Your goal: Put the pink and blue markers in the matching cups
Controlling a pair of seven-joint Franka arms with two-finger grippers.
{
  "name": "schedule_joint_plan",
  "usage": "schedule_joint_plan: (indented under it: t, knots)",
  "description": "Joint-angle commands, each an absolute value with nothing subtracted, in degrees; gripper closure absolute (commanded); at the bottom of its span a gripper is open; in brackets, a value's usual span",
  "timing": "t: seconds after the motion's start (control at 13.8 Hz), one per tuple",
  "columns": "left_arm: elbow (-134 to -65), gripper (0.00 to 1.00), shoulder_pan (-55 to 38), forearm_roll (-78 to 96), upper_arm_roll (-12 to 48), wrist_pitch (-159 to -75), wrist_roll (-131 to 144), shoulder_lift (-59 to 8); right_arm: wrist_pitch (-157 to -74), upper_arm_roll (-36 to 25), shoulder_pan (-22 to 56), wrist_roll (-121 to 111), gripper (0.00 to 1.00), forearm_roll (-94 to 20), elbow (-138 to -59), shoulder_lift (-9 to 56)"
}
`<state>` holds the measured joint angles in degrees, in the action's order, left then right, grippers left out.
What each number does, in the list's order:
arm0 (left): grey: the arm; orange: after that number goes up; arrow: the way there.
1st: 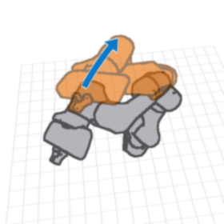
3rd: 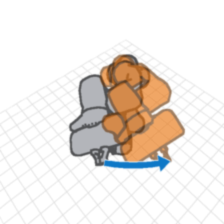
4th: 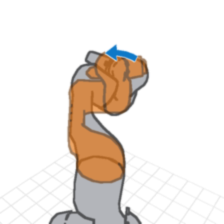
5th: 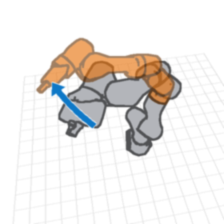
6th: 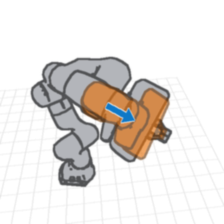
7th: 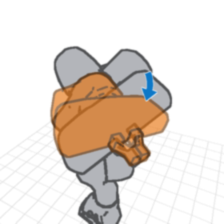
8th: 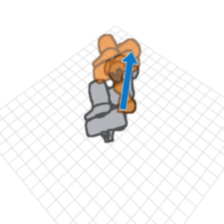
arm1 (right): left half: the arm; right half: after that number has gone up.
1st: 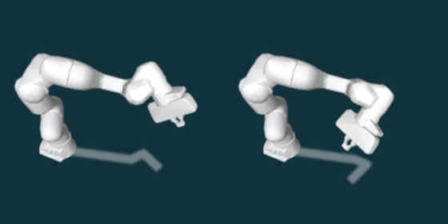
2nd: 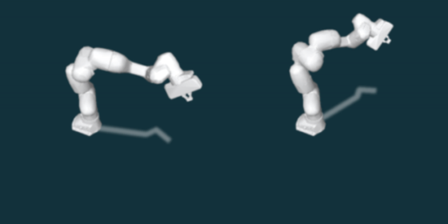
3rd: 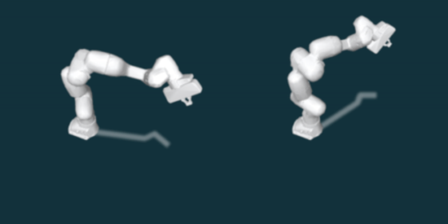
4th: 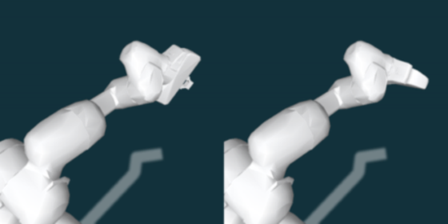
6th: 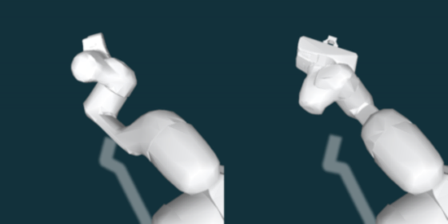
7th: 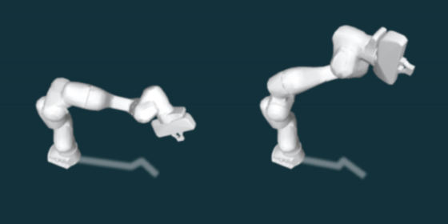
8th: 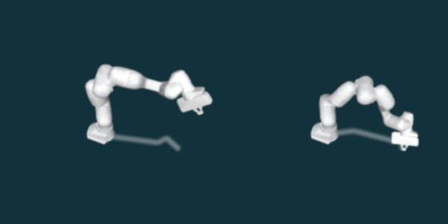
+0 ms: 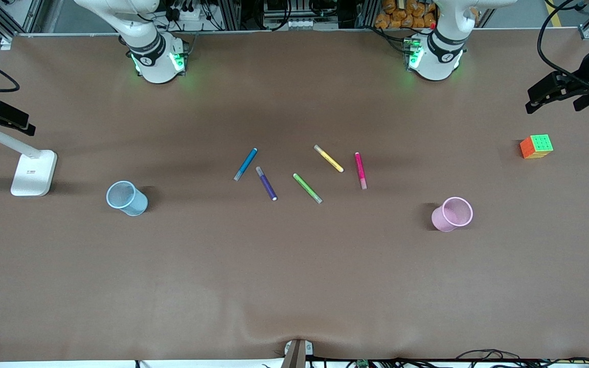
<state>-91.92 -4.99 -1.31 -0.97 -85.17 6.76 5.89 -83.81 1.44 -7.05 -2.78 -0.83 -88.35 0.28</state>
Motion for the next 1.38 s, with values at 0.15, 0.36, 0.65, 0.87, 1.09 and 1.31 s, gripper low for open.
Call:
schedule_joint_plan:
  t: [0.15, 0.36, 0.65, 0.87, 1.09, 1.31]
  knots:
    - [-89.74, 0.0, -4.83, -1.41, -0.97, -82.97, 6.68, 4.66, -83.85, 2.2, -7.73, -3.34, 0.0, -0.18, -88.59, 0.09]
    - [-88.86, 0.0, -5.27, -2.36, -0.97, -82.09, 6.68, 4.22, -83.85, 2.2, -7.73, -3.34, 0.0, -0.18, -88.51, 0.09]
    - [-86.39, 0.0, -5.36, -5.54, 0.79, -78.75, 6.94, 2.55, -83.85, 2.2, -7.65, -3.34, 0.0, -0.18, -88.51, 0.09]
    - [-88.85, 0.0, -4.66, -2.91, 0.7, -78.57, 7.47, 2.81, -83.93, 2.2, -7.73, -3.34, 0.0, -0.18, -88.51, 0.26]
    - [-89.56, 0.0, -4.57, -2.55, 0.7, -78.84, 7.47, 2.99, -84.29, 2.2, -7.73, -3.34, 0.0, -0.18, -88.51, 0.35]
    - [-89.74, 0.0, -4.66, -2.55, 0.79, -79.01, 7.65, 3.34, -84.29, 2.2, -7.73, -3.34, 0.0, -0.18, -88.51, 0.35]
